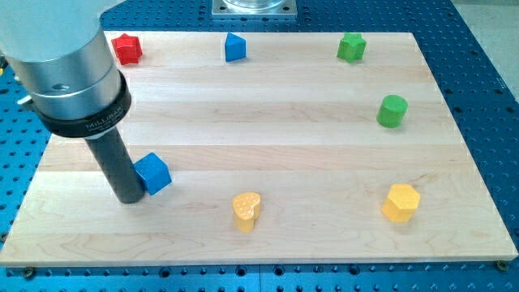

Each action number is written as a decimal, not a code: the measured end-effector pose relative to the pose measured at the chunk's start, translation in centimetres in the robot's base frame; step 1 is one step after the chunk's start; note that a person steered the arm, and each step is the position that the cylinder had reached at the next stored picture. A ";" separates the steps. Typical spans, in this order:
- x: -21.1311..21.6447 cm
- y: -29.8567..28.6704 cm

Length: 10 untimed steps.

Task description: Place the red star in between the red circle and the blue triangle

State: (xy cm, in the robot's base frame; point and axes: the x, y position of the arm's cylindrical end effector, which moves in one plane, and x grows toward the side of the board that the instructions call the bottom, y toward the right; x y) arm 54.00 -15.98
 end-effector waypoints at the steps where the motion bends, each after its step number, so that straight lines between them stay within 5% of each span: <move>1: 0.4 0.4; 5: -2.8 -8.2; 10: -4.8 -9.3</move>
State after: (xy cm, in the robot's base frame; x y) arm 49.16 -25.30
